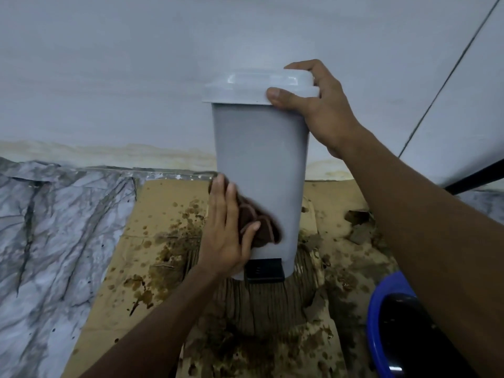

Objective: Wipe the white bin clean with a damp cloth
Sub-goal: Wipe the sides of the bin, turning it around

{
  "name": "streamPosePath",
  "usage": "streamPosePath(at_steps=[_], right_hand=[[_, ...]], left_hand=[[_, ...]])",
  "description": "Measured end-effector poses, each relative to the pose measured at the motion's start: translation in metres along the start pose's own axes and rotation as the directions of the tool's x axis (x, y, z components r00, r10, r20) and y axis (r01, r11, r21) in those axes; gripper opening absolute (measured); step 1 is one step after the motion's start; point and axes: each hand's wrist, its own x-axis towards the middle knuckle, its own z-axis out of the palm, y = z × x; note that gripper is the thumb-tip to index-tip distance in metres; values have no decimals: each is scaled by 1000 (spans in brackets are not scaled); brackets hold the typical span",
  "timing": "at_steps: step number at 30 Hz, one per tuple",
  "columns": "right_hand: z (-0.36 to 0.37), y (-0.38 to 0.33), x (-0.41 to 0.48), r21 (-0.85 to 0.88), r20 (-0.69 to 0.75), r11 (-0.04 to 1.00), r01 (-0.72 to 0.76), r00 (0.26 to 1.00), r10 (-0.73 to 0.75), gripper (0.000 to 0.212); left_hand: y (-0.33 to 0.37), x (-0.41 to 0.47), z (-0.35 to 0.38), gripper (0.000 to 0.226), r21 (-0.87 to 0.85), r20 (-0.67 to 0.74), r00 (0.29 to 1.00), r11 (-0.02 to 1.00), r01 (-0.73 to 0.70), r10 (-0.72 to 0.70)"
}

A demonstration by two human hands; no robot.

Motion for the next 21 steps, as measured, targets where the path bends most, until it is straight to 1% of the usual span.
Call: streamPosePath(at_steps=[2,3,4,6,7,8,9,10,11,12,13,14,16,17,18,19,20,21], right_hand=[[0,0,-1,11,-3,1000,-10,1000,10,56],[0,-1,-1,10,-3,1000,-14,1000,14,55],[0,-1,-2,5,-3,1000,-15,1000,15,55],[0,-3,-2,-2,-4,1000,-20,1000,20,55],[0,-4,-3,-4,-5,1000,-25,1000,25,55],[0,-4,-3,-7,-3,999,-32,999,32,56],[0,-4,-4,-10,2,999,-35,999,35,57],[0,-4,-4,-15,9,999,-35,999,35,57],[0,-4,-5,-16,15,999,-34,999,35,58],[0,-3,-6,-14,19,999,-33,999,33,58],[0,-3,-6,-10,20,1000,-30,999,30,58],[0,-2,-7,-7,17,1000,-29,999,29,58],[-1,-2,-7,0,10,999,-34,999,34,58],[-2,-2,-7,5,13,999,-35,999,35,58],[-3,-2,-7,9,15,999,-36,999,36,58],[-4,-1,-7,11,15,999,-37,999,37,58],[-4,0,-7,10,17,999,-36,999,36,58],[-4,-1,-7,11,17,999,-35,999,34,59]], left_hand=[[17,34,-6,69,230,11,993,966,-115,115],[25,48,-7,66,337,57,982,923,-186,178],[33,57,-7,64,406,125,966,877,-258,226],[50,65,0,64,431,295,910,809,-399,292],[57,63,7,63,419,425,846,758,-499,322],[65,60,14,62,390,587,734,675,-626,342],[73,56,21,59,341,742,588,573,-745,323],[82,53,26,52,275,858,440,486,-830,266],[90,52,28,44,200,925,319,449,-871,208],[96,52,31,37,130,957,230,447,-885,178],[101,53,34,33,75,971,169,452,-889,172],[105,53,38,31,50,975,143,464,-885,168],[108,54,47,28,47,977,139,470,-881,163],[107,54,51,28,58,979,139,448,-892,149],[105,55,52,31,72,981,138,405,-911,138],[101,56,51,38,96,979,152,346,-933,138],[96,57,47,49,143,968,192,278,-950,159],[88,60,40,62,202,944,254,240,-950,209]])
